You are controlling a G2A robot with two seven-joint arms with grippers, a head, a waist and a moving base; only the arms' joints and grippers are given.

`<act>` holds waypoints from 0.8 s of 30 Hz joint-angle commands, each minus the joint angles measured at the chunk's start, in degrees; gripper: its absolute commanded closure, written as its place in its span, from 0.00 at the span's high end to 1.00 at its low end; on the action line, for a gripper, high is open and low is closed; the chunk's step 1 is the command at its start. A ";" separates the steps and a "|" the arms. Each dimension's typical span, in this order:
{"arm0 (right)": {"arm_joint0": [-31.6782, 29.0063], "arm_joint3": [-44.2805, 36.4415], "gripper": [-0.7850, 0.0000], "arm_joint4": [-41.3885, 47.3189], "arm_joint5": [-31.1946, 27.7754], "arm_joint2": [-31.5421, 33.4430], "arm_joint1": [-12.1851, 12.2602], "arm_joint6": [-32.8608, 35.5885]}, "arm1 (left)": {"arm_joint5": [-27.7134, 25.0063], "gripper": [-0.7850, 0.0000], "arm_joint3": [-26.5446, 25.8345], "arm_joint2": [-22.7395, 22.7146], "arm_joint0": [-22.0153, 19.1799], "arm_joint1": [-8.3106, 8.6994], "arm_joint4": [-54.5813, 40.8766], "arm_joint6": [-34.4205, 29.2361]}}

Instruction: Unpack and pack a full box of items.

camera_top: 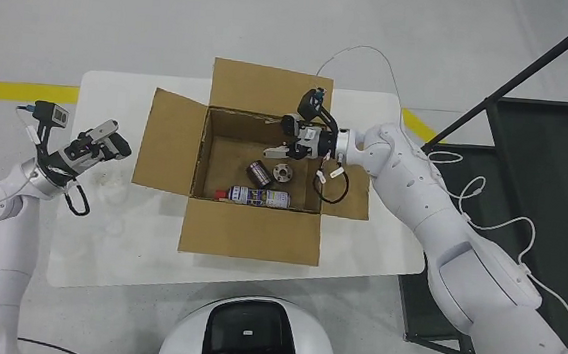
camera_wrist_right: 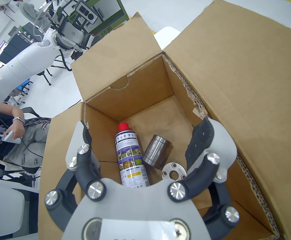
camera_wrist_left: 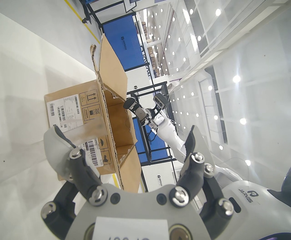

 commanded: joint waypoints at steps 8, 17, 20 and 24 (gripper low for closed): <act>0.00 0.00 1.00 0.00 0.00 0.00 0.00 0.00 | 0.01 1.00 -0.02 -0.02 0.02 0.00 0.03 -0.03; -0.71 -1.33 1.00 13.96 0.00 1.86 1.10 10.57 | 0.79 1.00 -1.27 2.12 0.16 -0.27 1.58 2.48; -0.56 -1.76 1.00 25.25 0.00 4.12 2.73 20.81 | 0.46 1.00 -0.48 5.06 -1.35 -0.74 3.31 5.07; -1.98 -3.37 1.00 37.53 2.69 8.47 5.91 33.06 | 0.27 1.00 2.11 8.77 -4.40 -1.47 3.51 6.84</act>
